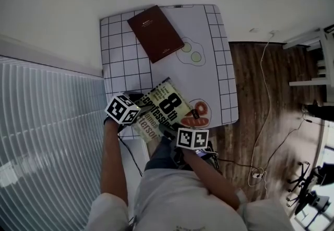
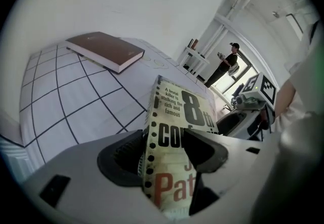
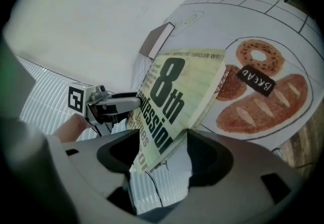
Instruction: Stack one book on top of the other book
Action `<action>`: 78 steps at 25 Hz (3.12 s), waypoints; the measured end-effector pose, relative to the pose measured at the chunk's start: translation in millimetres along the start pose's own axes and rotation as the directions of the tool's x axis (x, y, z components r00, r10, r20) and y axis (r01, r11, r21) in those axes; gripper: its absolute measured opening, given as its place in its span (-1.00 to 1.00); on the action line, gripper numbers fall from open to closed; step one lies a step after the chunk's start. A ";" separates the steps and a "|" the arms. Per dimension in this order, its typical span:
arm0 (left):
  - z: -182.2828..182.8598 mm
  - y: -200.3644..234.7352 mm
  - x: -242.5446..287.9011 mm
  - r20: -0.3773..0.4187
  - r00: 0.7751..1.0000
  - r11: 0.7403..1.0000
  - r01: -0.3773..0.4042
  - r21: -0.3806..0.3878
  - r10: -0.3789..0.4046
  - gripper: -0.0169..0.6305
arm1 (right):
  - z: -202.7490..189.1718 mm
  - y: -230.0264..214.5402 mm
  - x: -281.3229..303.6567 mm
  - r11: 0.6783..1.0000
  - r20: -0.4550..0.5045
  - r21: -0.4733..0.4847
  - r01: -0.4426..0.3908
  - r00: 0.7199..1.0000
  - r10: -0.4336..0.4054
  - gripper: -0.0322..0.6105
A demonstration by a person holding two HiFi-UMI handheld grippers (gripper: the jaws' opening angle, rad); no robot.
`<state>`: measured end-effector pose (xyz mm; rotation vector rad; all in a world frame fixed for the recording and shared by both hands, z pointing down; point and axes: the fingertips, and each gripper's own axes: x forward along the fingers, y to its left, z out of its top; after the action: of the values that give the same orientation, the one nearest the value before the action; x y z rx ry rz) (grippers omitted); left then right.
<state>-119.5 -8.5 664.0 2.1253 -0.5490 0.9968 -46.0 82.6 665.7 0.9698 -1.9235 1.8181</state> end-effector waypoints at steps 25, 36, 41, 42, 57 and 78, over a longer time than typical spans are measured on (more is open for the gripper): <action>-0.4 -38.2 3.5 0.037 0.999 0.997 -0.034 -0.070 0.037 -0.18 | 19.9 -30.2 -44.5 0.980 0.101 -0.030 0.195 0.976 -0.191 -0.34; 10.7 -49.6 -16.4 0.114 0.991 0.975 -0.044 -0.218 0.070 -0.24 | 71.1 -2.0 -78.4 0.920 0.256 -0.273 0.281 0.943 -0.212 -0.37; 22.3 -50.9 -28.2 0.166 0.982 0.973 -0.055 -0.223 0.093 -0.30 | 93.8 14.5 -88.2 0.880 0.308 -0.366 0.304 0.931 -0.194 -0.37; 24.9 -50.6 -30.4 0.178 0.979 0.973 -0.056 -0.224 0.098 -0.31 | 96.9 17.2 -89.5 0.874 0.314 -0.376 0.308 0.930 -0.193 -0.37; 51.0 -50.1 -59.9 0.293 0.945 0.957 -0.063 -0.283 0.148 -0.33 | 126.1 50.0 -104.3 0.837 0.394 -0.441 0.325 0.908 -0.145 -0.37; 85.5 -31.8 -70.4 0.380 0.899 0.923 -0.064 -0.379 0.218 -0.39 | 183.5 61.0 -98.6 0.827 0.363 -0.497 0.262 0.929 -0.076 -0.37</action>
<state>-101.2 -46.7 556.9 1.9814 -1.0295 0.4584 24.0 -72.4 530.8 1.2378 -2.2700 0.9551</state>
